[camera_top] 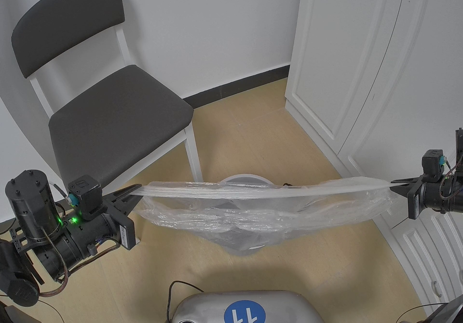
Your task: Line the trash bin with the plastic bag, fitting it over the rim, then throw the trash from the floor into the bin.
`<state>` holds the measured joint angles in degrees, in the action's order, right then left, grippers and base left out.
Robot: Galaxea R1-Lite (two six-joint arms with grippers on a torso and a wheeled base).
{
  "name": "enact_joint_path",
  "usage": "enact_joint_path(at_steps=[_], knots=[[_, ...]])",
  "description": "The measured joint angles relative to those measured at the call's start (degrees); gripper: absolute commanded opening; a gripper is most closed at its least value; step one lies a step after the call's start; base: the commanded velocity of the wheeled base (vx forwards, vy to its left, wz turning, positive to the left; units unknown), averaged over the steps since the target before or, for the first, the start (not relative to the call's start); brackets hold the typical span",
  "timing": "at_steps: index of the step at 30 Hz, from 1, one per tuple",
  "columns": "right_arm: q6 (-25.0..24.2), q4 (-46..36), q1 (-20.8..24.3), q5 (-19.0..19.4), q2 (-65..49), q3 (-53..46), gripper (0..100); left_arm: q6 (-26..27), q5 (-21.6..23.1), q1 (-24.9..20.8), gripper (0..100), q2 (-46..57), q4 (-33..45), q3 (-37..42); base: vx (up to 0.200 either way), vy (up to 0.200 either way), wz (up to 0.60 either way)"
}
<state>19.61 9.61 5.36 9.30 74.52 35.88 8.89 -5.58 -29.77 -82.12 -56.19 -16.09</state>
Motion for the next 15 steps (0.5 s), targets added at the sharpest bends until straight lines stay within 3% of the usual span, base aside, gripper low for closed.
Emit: enact_joint_path(at_steps=[15], knots=[[2.69, 0.00, -2.21, 1.50, -1.21, -1.12, 0, 0.02, -0.02, 1.13, 0, 1.06, 0.24, 0.02, 0.000, 0.000, 0.00]])
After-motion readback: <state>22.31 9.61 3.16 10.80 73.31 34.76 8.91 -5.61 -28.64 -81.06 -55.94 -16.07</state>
